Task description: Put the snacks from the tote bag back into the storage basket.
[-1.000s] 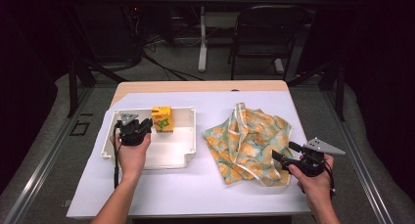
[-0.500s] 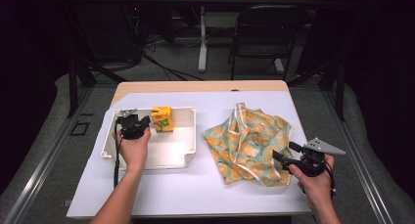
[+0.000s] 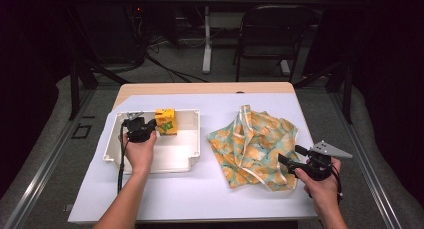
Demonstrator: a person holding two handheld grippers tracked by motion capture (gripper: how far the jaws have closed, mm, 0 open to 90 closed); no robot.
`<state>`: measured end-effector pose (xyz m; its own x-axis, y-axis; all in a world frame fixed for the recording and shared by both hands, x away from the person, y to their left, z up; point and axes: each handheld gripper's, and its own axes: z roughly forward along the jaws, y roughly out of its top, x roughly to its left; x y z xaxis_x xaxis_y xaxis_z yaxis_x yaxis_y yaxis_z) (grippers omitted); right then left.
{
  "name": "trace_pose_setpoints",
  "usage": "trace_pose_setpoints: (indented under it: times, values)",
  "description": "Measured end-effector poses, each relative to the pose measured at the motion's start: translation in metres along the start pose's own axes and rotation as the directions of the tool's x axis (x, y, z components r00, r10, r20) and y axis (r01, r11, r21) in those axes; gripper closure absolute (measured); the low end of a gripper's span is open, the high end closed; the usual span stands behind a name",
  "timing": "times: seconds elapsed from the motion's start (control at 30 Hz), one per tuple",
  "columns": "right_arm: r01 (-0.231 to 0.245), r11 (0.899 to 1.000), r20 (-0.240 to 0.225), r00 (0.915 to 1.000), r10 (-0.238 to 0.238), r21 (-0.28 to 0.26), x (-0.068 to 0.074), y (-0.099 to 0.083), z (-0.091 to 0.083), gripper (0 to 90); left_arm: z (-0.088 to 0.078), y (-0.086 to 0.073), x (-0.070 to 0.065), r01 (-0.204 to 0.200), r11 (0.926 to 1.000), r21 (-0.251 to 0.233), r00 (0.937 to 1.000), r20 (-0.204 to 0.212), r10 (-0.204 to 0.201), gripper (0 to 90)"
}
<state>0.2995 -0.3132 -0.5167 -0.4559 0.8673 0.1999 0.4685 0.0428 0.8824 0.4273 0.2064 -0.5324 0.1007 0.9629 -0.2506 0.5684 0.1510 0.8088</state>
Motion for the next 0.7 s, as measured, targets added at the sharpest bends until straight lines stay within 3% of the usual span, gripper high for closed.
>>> trace_pose_setpoints:
  times: [0.1,0.37,0.6,0.7]
  values:
    - [0.004,1.0,0.0,1.0,-0.004,0.008,0.0,0.0,0.0,18.9,0.002,0.0,0.0,0.027,0.9996,-0.002,0.9996,0.003,-0.027,90.0]
    - [-0.003,1.0,0.0,1.0,0.003,0.0,0.0,0.0,0.0,19.0,0.0,0.0,0.001,0.017,0.9998,0.013,0.9998,-0.007,-0.016,90.0]
    - [0.005,1.0,0.005,1.0,-0.005,0.009,0.0,0.0,0.0,19.1,-0.017,0.003,0.003,-0.011,0.9999,0.011,0.9999,0.0,0.011,79.2]
    - [0.005,1.0,0.005,1.0,-0.005,0.01,0.001,0.0,0.0,19.2,-0.028,0.003,0.002,-0.019,0.9997,-0.016,0.9993,0.032,0.019,66.2]
